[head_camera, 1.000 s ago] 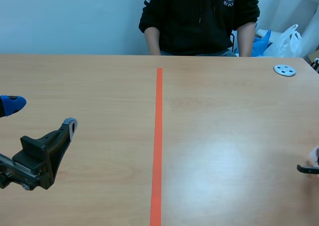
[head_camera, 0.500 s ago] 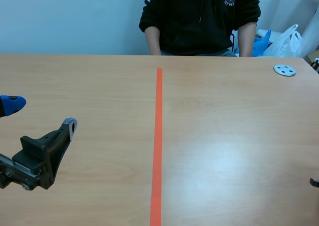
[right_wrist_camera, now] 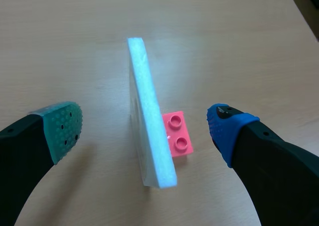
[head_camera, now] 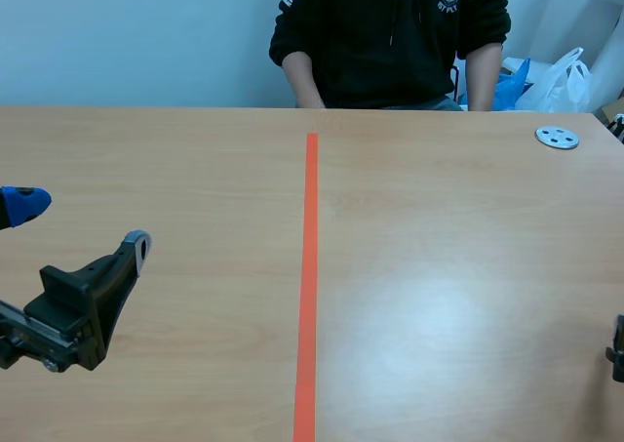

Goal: Sort the leaf by its shape. The table is split by an orange tape line. A compound leaf with several leaflets goes to the left side, a simple leaf with one blade goes to the right side. Return to the home posture when a red brick is placed on the table.

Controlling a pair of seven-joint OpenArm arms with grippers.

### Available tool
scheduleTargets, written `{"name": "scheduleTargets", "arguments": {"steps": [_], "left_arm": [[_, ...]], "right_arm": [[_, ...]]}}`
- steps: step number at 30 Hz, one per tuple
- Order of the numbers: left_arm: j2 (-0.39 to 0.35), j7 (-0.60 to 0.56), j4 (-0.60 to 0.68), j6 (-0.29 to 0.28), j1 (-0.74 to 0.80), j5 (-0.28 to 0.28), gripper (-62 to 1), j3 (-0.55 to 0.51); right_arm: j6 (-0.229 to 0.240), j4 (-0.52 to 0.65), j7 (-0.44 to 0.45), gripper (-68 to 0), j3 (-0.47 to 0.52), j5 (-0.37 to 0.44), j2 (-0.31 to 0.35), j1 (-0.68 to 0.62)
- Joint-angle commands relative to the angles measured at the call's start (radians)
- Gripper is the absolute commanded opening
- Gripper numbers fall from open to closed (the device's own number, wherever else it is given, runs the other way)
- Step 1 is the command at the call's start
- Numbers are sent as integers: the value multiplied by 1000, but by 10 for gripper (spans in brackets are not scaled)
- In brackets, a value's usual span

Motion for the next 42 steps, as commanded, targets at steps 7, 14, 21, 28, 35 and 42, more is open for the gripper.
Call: {"name": "scheduleTargets", "arguments": {"steps": [7, 14, 21, 28, 35, 42], "left_arm": [[5, -14, 13, -2, 0, -3, 4, -1], [5, -18, 13, -2, 0, -3, 4, -1], [5, -28, 13, -3, -3, -3, 4, -1], [4, -37, 13, -4, -7, -3, 4, -1], [5, -40, 13, -10, -26, -3, 4, -1], [5, -41, 13, -13, -37, -3, 4, -1]], "right_arm": [[23, 319, -8, -161, 103, 7, 17, -168], [116, 614, -8, -161, 179, 7, 23, -314], [243, 752, -39, -161, 188, 74, 77, -319], [243, 866, -116, -161, 188, 168, 155, -312], [240, 1017, -189, -161, 162, 190, 183, -312], [236, 1038, -188, -161, 55, 190, 182, -312]]}}
